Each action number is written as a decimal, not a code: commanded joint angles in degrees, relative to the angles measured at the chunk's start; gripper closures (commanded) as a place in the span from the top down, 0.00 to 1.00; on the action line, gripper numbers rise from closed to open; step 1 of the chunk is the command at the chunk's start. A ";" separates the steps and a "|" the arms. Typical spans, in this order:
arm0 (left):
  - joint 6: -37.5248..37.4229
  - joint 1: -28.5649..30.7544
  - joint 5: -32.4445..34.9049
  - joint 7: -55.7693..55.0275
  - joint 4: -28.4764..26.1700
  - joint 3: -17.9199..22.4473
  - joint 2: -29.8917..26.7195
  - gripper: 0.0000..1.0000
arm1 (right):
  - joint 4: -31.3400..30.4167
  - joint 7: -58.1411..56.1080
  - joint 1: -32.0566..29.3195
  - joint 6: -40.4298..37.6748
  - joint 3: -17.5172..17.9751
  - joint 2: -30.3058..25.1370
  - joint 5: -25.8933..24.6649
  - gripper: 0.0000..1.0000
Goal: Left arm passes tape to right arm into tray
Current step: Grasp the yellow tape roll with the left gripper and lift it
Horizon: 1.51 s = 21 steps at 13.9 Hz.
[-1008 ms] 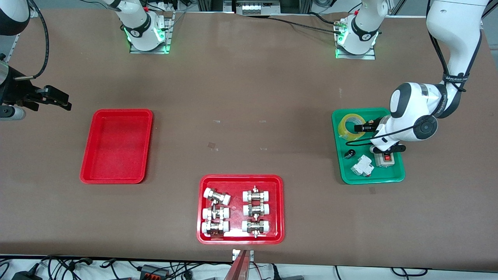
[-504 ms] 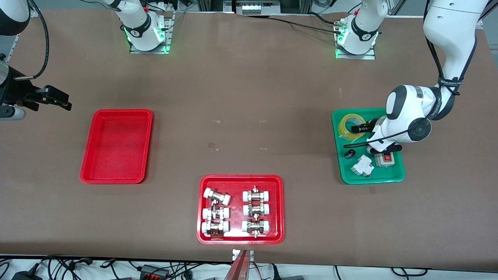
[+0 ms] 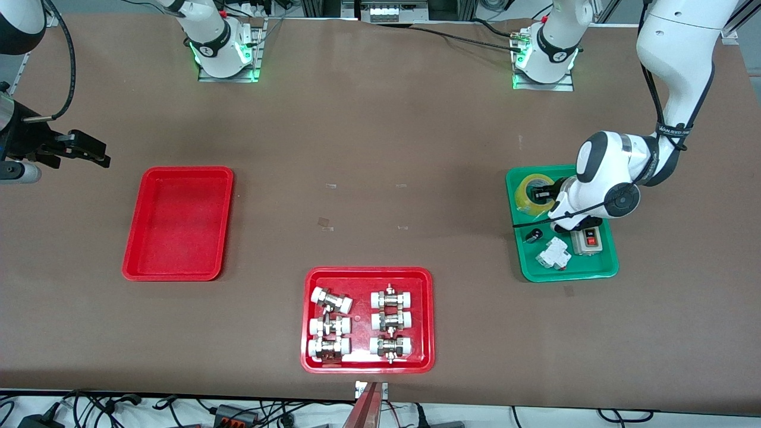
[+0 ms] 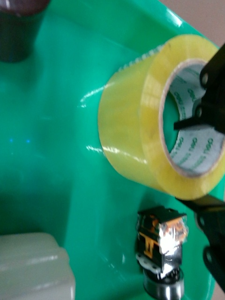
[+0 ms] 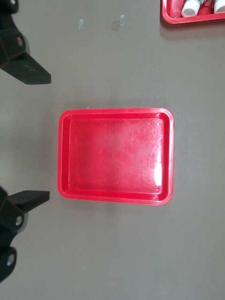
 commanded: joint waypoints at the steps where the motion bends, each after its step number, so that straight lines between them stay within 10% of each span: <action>1: -6.66 -0.07 0.73 -0.65 3.77 -0.37 -1.26 0.08 | -0.09 -0.42 0.07 -0.59 -0.02 -0.32 -0.09 1.00; 7: -21.07 -0.33 1.17 -0.21 14.75 -1.33 -4.77 0.01 | -0.09 -0.42 0.07 -0.59 0.07 -0.32 -0.01 1.00; 13: -43.50 0.37 -2.50 2.41 37.34 -6.87 -8.20 0.01 | -0.09 -0.51 0.16 -0.77 0.07 -0.23 0.08 1.00; 21: -27.20 -11.83 -21.57 2.43 41.23 -7.49 -1.98 0.03 | 0.26 0.10 2.69 -0.94 0.42 1.96 0.61 1.00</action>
